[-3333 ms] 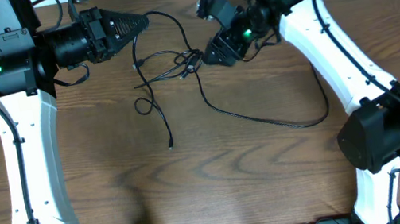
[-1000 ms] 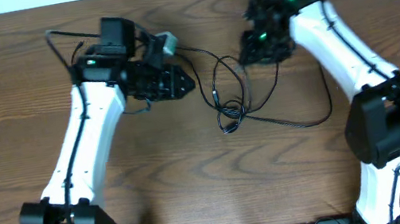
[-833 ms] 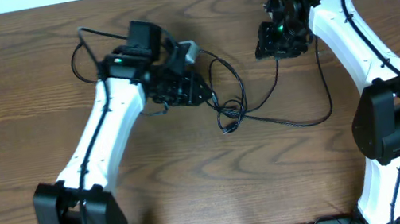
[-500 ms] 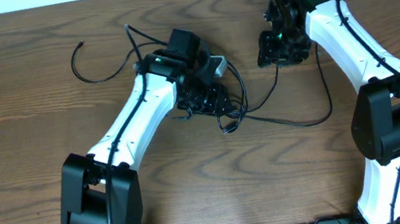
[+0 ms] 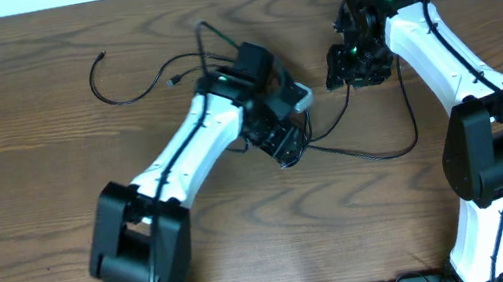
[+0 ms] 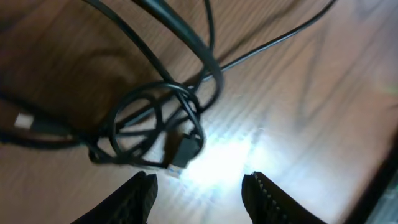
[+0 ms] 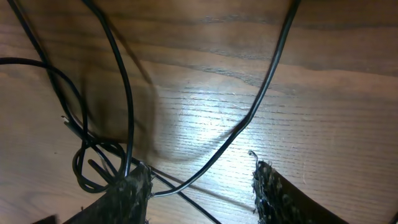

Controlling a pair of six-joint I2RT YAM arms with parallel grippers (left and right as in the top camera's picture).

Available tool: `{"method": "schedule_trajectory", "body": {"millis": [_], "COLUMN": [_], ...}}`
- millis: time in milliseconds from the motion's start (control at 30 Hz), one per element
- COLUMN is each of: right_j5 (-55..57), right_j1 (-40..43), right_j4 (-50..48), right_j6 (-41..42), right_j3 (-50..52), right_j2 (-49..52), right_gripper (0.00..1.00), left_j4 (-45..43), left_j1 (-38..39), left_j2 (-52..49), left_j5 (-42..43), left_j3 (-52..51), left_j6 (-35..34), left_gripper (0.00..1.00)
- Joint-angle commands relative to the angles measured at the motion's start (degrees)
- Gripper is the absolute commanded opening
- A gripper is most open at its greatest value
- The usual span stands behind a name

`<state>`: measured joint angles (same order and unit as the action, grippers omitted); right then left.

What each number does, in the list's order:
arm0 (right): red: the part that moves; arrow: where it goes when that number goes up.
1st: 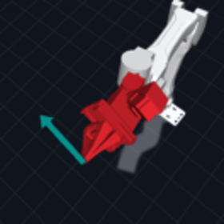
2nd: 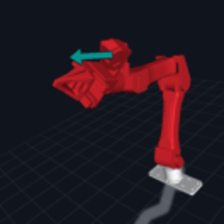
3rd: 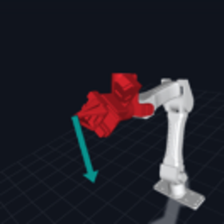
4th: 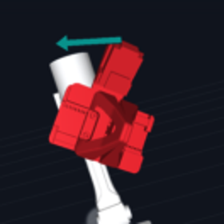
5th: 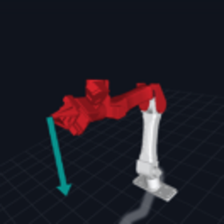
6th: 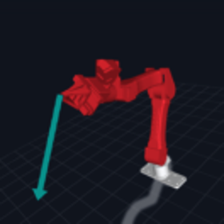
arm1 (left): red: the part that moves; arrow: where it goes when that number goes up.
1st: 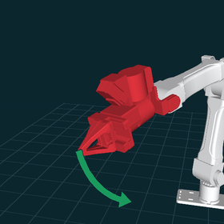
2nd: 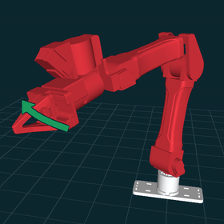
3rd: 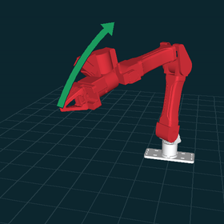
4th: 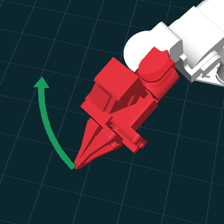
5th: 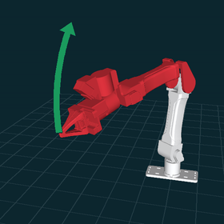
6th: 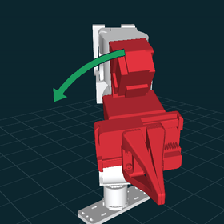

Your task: Untangle cables

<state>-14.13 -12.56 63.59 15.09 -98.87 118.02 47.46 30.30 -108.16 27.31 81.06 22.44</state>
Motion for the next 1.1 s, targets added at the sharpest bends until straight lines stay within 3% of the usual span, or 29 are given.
{"method": "schedule_trajectory", "body": {"millis": [0, 233, 467, 600, 700, 833, 1067], "right_j5": [0.3, 0.3, 0.3, 0.2, 0.0, -0.1, -26.1], "right_j1": [0.2, 0.1, 0.1, 0.1, 0.0, -0.3, -0.4], "right_j4": [0.1, 0.1, 0.3, 0.4, 0.5, 0.5, 0.2], "right_j6": [-1.2, -1.9, -2.0, -2.1, -2.4, -2.6, -20.2], "right_j3": [0.2, 0.3, 0.3, 0.3, 0.3, 0.3, 0.3], "right_j2": [0.1, 0.1, 0.1, 0.1, 0.1, 0.1, -1.2], "right_gripper": [0.51, 0.51, 0.51, 0.50, 0.49, 0.46, 0.44], "left_j4": [-2.5, -8.6, -8.0, -8.5, -7.2, -4.5, 0.7], "left_j1": [0.1, 0.0, 0.0, -0.2, -0.5, -1.3, -5.1], "left_j2": [-3.5, -7.4, -10.1, -10.0, -9.2, -5.9, 7.3], "left_j5": [-7.0, -9.0, -9.0, -12.2, -14.5, -14.3, -5.8], "left_j3": [-0.3, -0.3, -0.3, -0.1, 1.9, 4.3, 6.5], "left_j6": [3.5, 3.5, 3.5, 1.6, -3.2, -7.7, -15.9], "left_gripper": [0.50, 0.50, 0.49, 0.31, 0.08, 0.08, 0.07]}}
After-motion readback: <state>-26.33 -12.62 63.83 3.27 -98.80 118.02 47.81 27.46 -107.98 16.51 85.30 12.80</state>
